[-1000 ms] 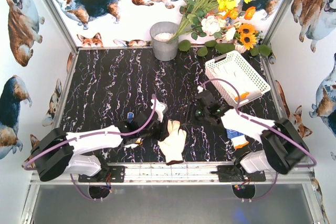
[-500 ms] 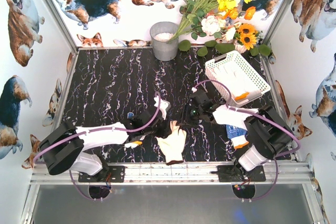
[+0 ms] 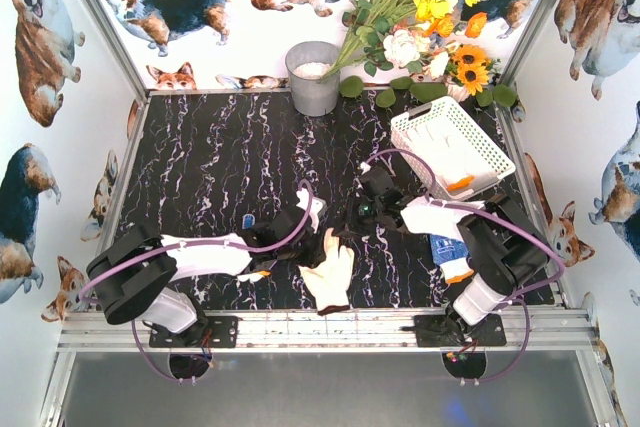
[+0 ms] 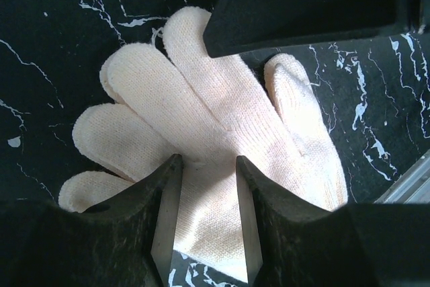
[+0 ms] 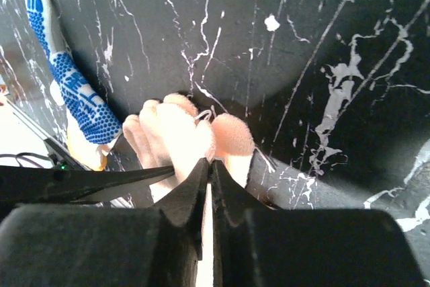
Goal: Put the gloves into the storage basket
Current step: Pair the glove with the glove.
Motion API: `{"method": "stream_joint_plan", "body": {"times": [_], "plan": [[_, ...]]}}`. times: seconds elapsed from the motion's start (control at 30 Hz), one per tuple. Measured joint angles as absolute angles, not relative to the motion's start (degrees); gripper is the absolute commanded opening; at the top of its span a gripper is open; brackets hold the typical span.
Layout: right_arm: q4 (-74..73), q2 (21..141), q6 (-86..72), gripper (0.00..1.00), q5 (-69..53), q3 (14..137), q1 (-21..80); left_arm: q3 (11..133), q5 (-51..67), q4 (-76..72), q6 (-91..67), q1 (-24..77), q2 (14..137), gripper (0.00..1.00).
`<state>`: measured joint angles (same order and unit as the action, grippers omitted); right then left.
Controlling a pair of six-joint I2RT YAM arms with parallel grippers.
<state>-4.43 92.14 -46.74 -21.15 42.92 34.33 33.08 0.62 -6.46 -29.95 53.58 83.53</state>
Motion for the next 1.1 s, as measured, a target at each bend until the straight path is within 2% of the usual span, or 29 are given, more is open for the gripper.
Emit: {"method": "stream_joint_plan", "body": {"times": [0.33,0.67,0.93,1.1], "plan": [[0.3,95.33,-46.59,0.01,-23.44,43.57,34.33,32.1,0.58,-8.25,-29.95,53.54,83.5,0.32],[1.04,97.56,-45.52,0.2,-23.55,45.56,34.3,31.83,0.32,-7.01,-29.95,53.54,82.35,0.33],[-1.5,88.51,-43.97,0.33,-21.5,45.08,34.3,32.03,-0.45,-4.34,-29.87,53.54,81.12,0.36],[-3.07,79.5,-43.62,0.35,-19.57,41.1,34.11,34.02,-0.51,-2.57,-29.78,53.54,80.71,0.36]]}}
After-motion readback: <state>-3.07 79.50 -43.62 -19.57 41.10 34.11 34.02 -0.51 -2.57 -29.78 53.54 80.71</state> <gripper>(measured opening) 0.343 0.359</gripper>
